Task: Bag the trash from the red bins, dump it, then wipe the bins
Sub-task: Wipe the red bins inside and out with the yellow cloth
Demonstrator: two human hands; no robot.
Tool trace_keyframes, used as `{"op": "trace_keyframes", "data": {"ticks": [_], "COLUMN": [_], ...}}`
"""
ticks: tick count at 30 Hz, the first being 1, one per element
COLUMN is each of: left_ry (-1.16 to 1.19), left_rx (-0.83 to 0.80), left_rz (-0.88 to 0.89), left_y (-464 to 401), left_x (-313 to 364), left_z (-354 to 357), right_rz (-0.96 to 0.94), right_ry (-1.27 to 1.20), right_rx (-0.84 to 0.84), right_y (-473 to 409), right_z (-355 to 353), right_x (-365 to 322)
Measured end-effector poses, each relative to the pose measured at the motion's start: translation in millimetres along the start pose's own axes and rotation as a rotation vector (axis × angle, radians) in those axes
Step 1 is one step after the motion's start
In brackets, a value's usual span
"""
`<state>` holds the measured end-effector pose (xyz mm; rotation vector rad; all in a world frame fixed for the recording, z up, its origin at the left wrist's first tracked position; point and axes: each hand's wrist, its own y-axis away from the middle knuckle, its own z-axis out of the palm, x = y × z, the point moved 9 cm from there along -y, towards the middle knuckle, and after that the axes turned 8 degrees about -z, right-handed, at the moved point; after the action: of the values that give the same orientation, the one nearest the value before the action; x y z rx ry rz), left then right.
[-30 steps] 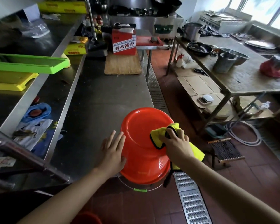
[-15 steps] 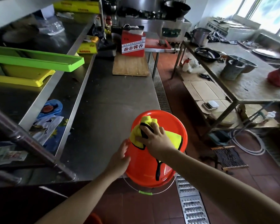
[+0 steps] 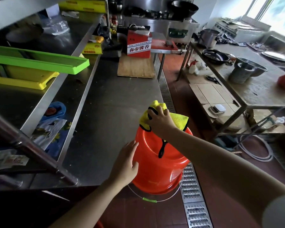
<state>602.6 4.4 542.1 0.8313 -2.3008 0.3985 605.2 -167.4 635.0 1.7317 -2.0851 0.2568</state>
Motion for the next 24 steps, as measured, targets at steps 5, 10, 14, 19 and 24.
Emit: {"op": "trace_keyframes", "data": {"ticks": [5,10,14,19,24], "left_ry": [-0.197,-0.431,-0.517,-0.532,-0.535], "left_rx": [0.017,-0.022,-0.027,0.011,0.027], "left_rz": [0.318,0.461,0.457,0.447,0.446], "left_y": [-4.6,-3.6,-6.3,-5.8,-2.5], "left_x": [44.2,59.4,53.5,49.9,46.7], "left_z": [1.5,22.2,29.7,34.0,35.2], "right_rz": [0.134,0.289,0.404,0.508,0.590], "right_ry": [-0.106,-0.324,-0.520,-0.661,-0.779], "right_rx": [-0.067,-0.078,-0.092,-0.030,0.092], "right_y": [-0.8,18.3,46.7,82.0,119.7], "right_z": [18.0,46.5,76.9,102.1,117.3], "right_x": [31.3,70.1,96.9,108.4,104.0]}}
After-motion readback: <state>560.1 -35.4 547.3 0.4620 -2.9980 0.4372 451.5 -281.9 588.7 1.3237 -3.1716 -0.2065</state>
